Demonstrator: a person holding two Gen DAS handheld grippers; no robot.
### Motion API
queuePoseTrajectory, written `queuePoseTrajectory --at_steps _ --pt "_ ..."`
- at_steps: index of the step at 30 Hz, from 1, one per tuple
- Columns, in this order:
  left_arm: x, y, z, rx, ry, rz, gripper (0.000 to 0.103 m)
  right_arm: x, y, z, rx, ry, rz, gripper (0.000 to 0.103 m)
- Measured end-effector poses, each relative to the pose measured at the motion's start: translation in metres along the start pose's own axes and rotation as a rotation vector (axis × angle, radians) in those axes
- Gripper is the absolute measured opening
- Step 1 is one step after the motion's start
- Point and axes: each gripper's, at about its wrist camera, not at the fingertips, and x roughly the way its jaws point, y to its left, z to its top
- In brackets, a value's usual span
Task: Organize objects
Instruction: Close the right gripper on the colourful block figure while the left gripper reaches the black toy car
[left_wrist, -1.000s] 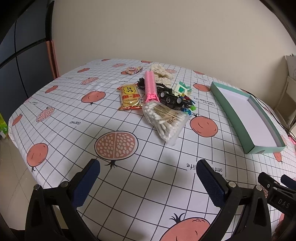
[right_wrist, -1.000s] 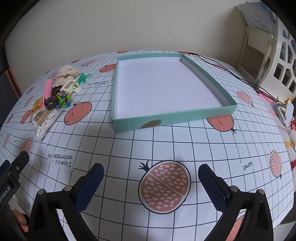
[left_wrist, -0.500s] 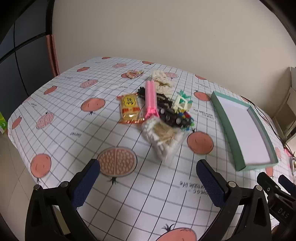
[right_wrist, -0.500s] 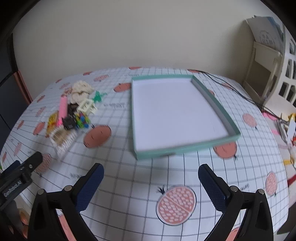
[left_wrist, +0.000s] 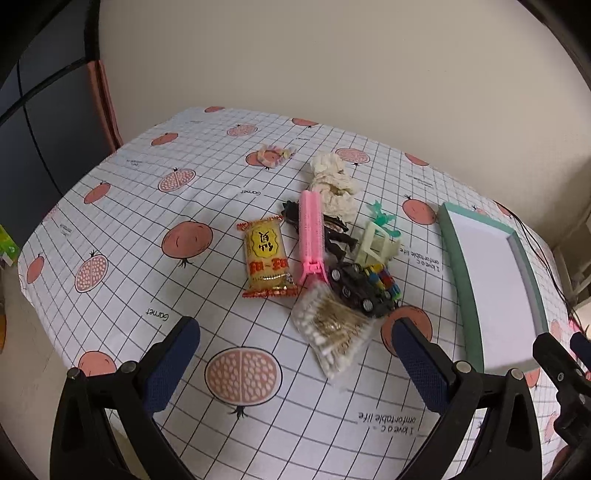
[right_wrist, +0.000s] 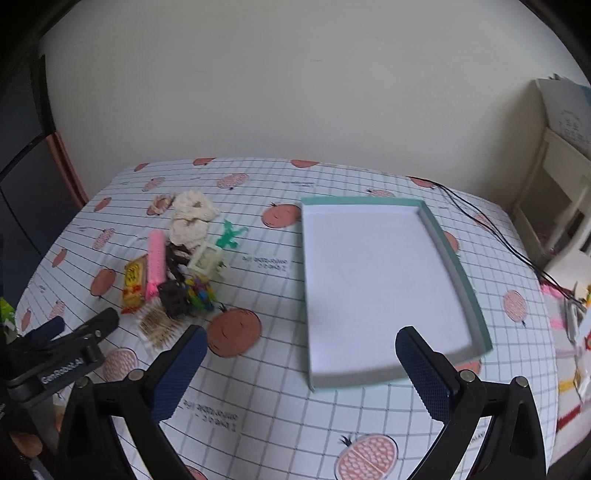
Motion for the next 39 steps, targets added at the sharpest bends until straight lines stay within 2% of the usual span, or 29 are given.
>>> queuePoseTrajectory --at_steps 7,12,18,24,28,33,39 --pt "0.016 0.002 0.022 -0.032 0.036 -0.022 0.103 0.018 0.015 0.024 -0.028 0.009 0.037 0.103" --pt "0.035 0.006 0.038 -0.057 0.068 0.003 0.103 0.036 0.024 0.039 -0.042 0.015 0.076 0.103" --pt "0.066 0.017 0.05 -0.111 0.12 0.047 0.103 0.07 0.038 0.051 -0.07 0.062 0.111 0.1" --pt "0.086 0.026 0.058 -0.155 0.146 0.057 0.103 0.102 0.053 0.052 -0.078 0.115 0.164 0.089" --pt "0.092 0.029 0.055 -0.197 0.16 0.027 0.103 0.12 0.062 0.047 -0.065 0.151 0.196 0.082" --pt "0.103 0.029 0.05 -0.193 0.194 0.021 0.103 0.137 0.068 0.04 -0.041 0.204 0.245 0.079" --pt "0.105 0.029 0.049 -0.208 0.198 0.017 0.103 0.151 0.077 0.032 -0.064 0.247 0.254 0.064"
